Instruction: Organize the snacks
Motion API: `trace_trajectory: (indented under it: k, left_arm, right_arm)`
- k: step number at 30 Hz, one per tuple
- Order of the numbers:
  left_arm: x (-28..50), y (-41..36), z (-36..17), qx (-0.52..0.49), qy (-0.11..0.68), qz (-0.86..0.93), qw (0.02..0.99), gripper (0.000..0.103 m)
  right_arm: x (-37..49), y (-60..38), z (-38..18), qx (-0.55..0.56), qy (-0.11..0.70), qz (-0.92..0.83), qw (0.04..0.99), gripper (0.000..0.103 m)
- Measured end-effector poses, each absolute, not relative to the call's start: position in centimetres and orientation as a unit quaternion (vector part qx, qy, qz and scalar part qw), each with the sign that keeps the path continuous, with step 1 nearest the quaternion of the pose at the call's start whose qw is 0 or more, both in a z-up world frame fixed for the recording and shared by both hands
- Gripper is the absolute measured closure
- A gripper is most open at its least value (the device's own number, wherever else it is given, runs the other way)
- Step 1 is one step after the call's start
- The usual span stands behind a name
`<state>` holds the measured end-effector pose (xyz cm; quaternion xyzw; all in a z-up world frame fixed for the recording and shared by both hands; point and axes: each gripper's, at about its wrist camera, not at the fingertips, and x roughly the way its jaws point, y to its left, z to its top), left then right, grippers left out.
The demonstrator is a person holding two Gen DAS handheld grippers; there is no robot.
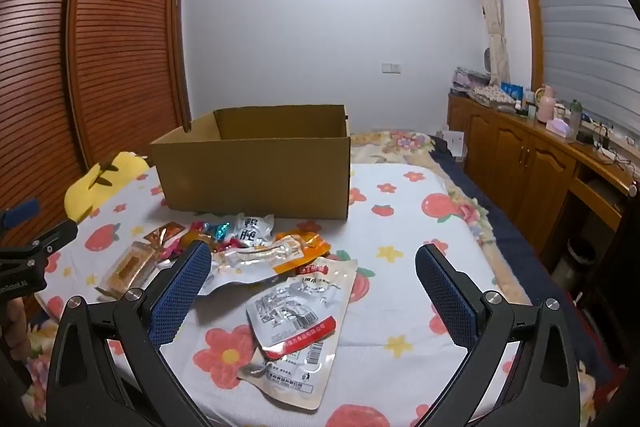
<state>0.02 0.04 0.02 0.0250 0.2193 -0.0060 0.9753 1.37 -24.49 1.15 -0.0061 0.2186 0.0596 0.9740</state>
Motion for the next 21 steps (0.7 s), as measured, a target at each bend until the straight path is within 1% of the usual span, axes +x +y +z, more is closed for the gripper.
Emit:
trace_trajectory:
  k: [21]
  left_arm:
    - [-0.16,-0.07,0.49,0.026,0.215,-0.009,0.976,0.0]
  right_arm:
    - [1.4,-24.48,1.09,-0.002,0.219,0.061,0.974,0.0]
